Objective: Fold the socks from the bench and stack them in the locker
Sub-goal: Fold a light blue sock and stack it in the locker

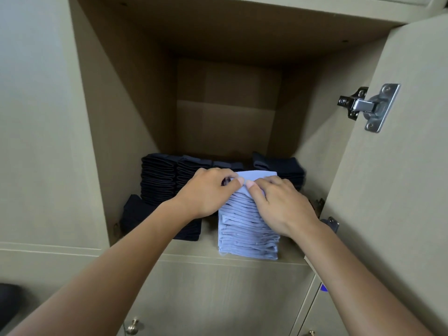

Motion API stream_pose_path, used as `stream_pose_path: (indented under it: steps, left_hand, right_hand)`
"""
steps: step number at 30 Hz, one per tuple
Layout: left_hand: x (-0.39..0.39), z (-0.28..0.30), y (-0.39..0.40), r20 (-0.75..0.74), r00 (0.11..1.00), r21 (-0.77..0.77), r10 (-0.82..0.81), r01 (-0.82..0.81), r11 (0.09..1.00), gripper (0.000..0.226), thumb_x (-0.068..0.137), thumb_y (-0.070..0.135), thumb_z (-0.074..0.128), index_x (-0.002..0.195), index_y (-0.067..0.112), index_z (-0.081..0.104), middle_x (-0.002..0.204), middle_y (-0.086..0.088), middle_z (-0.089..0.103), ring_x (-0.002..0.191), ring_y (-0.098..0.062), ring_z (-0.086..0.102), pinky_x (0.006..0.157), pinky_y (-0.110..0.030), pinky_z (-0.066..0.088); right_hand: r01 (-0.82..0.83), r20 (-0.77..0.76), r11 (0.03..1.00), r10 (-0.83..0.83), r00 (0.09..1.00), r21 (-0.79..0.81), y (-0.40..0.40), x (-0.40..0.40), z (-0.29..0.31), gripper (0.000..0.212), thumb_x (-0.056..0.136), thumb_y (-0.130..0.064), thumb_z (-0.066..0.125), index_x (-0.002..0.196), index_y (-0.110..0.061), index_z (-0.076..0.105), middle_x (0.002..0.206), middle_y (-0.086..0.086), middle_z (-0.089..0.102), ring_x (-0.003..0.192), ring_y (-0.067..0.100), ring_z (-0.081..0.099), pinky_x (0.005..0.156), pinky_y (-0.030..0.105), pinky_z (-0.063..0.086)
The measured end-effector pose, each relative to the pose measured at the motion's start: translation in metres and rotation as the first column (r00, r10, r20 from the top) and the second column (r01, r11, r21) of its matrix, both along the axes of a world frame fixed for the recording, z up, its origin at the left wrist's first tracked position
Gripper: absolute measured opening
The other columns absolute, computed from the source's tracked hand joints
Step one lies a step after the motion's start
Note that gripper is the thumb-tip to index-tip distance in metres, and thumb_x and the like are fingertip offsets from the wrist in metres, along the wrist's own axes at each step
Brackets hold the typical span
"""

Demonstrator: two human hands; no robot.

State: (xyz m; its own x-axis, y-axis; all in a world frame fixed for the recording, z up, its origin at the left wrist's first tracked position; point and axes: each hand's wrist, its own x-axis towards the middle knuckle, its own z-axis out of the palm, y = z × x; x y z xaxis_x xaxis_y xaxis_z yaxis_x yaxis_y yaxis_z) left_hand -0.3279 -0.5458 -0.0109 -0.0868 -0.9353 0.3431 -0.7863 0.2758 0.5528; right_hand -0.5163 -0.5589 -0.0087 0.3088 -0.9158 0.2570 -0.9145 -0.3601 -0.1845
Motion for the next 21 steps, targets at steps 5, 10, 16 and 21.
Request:
stream_pose_path:
  steps: [5,10,16,21]
  left_hand:
    - [0.014,0.013,0.023,-0.025,0.997,-0.146,0.067,-0.07,0.987,0.029,0.099,0.049,0.055,0.112,0.028,0.072,0.113,0.013,0.07,0.111,-0.007,0.061,0.101,-0.038,0.048]
    - [0.032,0.019,0.05,-0.017,0.987,-0.211,0.159,-0.159,0.965,0.016,0.098,0.045,0.059,0.096,0.033,0.07,0.094,0.02,0.071,0.097,-0.001,0.064,0.091,-0.039,0.054]
    - [0.049,0.016,0.081,0.099,0.956,-0.277,0.278,-0.242,0.93,0.016,0.098,0.042,0.058,0.089,0.031,0.066,0.077,0.018,0.067,0.076,-0.004,0.062,0.072,-0.033,0.052]
    - [0.072,0.002,0.111,0.248,0.902,-0.231,0.353,-0.299,0.926,0.017,0.1,0.04,0.055,0.088,0.031,0.064,0.071,0.012,0.065,0.07,-0.007,0.058,0.063,-0.033,0.048]
  right_hand:
    - [0.022,0.019,0.979,-0.019,1.0,-0.203,0.008,0.005,0.003,0.052,0.105,-0.049,0.024,0.125,-0.023,0.063,0.129,0.001,0.061,0.121,0.025,0.05,0.098,0.042,0.042]
    - [-0.011,0.076,0.926,0.043,0.996,-0.377,0.02,0.016,0.006,0.032,0.103,-0.034,0.039,0.106,-0.019,0.067,0.107,-0.001,0.067,0.106,0.023,0.055,0.095,0.039,0.042]
    - [-0.145,0.163,0.865,0.25,0.954,-0.48,0.044,0.042,0.008,0.028,0.096,-0.031,0.04,0.09,-0.02,0.064,0.086,-0.004,0.065,0.09,0.022,0.054,0.084,0.038,0.044]
    - [-0.276,0.165,0.83,0.396,0.903,-0.485,0.07,0.081,0.0,0.011,0.094,-0.028,0.051,0.092,-0.02,0.058,0.087,-0.003,0.061,0.087,0.024,0.051,0.078,0.041,0.045]
